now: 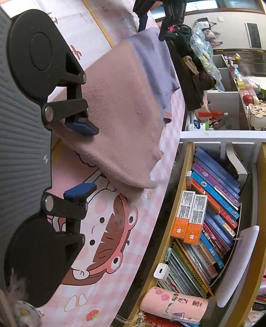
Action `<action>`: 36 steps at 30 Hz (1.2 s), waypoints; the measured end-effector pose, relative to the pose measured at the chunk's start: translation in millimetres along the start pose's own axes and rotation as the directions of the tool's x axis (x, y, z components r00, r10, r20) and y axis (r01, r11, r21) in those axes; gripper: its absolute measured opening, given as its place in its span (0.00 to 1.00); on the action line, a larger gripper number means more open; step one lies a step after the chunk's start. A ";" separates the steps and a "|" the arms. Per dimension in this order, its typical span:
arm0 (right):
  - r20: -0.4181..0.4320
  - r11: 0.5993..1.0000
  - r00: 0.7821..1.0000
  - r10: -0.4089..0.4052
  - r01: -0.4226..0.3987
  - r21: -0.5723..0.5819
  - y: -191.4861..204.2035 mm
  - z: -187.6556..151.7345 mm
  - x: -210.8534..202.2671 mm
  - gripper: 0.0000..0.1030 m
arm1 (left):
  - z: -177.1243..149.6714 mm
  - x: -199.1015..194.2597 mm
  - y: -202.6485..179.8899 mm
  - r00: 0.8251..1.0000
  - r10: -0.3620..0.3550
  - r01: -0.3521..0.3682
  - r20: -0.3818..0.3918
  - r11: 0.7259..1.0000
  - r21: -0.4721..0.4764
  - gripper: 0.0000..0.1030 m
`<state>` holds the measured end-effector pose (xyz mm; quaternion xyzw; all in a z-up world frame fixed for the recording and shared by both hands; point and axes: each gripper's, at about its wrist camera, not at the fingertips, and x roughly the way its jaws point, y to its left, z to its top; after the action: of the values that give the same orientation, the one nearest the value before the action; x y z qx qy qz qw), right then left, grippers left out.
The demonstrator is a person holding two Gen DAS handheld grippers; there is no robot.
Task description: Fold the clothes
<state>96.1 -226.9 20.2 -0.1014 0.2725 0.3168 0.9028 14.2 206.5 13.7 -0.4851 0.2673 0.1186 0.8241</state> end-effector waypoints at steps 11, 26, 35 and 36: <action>0.000 1.000 1.000 0.004 -0.004 0.011 -1.9 -0.5 0.0 0.48 | 0.0 -6.8 3.0 0.991 0.095 -0.090 0.096 0.994 -0.055 0.48; 0.012 1.000 1.000 0.013 -0.013 0.013 -2.9 -3.2 -1.2 0.48 | -6.2 -5.1 -25.0 0.989 0.080 -0.079 0.123 0.997 -0.017 0.14; 0.014 1.000 1.000 0.012 -0.012 0.004 -2.2 -3.8 -2.3 0.48 | -16.2 -5.6 -47.4 0.994 -0.002 -0.014 0.109 0.990 0.140 0.18; 0.015 1.000 1.000 0.011 -0.011 0.002 -2.0 -3.8 -2.3 0.48 | -15.6 -4.1 -44.3 0.995 -0.001 -0.013 0.104 0.991 0.130 0.19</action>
<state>94.2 -231.1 18.3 -0.0965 0.2668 0.3224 0.9031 25.9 171.1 42.6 -0.4225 0.2326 0.1287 0.8665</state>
